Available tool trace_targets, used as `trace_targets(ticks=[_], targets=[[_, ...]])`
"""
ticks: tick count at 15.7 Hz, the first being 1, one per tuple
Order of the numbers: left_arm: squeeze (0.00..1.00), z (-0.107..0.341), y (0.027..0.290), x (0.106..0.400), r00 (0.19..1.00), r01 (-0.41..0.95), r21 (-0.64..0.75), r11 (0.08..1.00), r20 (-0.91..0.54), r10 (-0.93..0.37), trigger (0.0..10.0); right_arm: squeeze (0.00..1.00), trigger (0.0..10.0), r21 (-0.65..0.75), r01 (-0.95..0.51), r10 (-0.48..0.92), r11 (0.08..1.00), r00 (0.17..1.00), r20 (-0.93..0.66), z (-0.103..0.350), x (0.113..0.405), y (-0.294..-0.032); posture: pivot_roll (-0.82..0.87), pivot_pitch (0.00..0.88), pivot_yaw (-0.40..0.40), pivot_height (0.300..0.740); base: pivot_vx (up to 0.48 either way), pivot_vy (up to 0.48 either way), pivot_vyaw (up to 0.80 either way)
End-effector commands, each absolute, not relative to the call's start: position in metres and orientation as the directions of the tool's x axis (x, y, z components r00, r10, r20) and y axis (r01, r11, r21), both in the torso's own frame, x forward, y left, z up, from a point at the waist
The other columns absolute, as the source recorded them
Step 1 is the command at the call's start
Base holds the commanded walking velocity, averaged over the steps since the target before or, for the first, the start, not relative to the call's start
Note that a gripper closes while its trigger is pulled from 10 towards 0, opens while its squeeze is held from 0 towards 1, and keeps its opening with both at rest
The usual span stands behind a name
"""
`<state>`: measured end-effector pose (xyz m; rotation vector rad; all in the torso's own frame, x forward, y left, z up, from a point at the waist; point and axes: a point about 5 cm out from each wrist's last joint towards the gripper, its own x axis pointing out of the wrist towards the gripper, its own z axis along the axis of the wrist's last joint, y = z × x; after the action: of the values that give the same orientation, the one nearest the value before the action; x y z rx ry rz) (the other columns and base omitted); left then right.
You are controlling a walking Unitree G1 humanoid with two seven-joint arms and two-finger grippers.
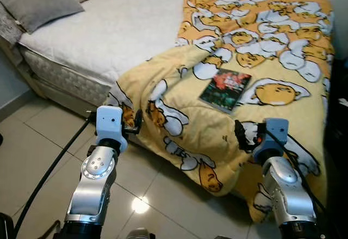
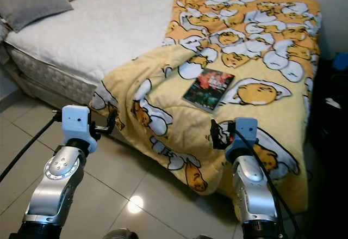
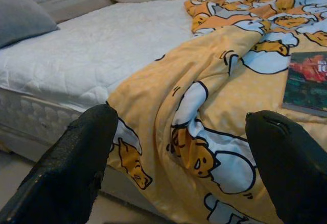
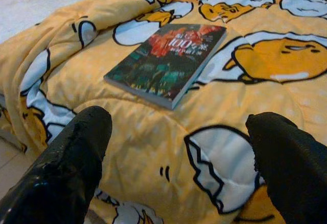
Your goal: Clean up the room
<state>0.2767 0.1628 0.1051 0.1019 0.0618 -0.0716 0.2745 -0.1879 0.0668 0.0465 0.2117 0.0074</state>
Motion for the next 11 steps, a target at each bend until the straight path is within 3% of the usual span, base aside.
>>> trace_targets(ticks=[1, 11], targets=[[0.82, 0.1035, 0.1662, 0.2763, 0.995, 0.075, 0.109, 0.991, -0.067, -0.068, 10.0, 0.0, 10.0, 0.059, -0.016, 0.027, 0.998, 0.979, -0.202, 0.0701, 0.2771, -0.182, 0.05, 0.05, 0.056, 0.74, 0.0, 0.0, 0.0], [0.83, 0.1037, 0.1633, 0.2781, 0.995, 0.089, 0.085, 0.992, -0.052, -0.085, 10.0, 0.0, 10.0, 0.064, -0.024, 0.034, 0.998, 0.984, -0.175, 0.0751, 0.2795, -0.1803, 0.04, 0.042, 0.054, 0.74, 0.36, 0.0, 0.0]])
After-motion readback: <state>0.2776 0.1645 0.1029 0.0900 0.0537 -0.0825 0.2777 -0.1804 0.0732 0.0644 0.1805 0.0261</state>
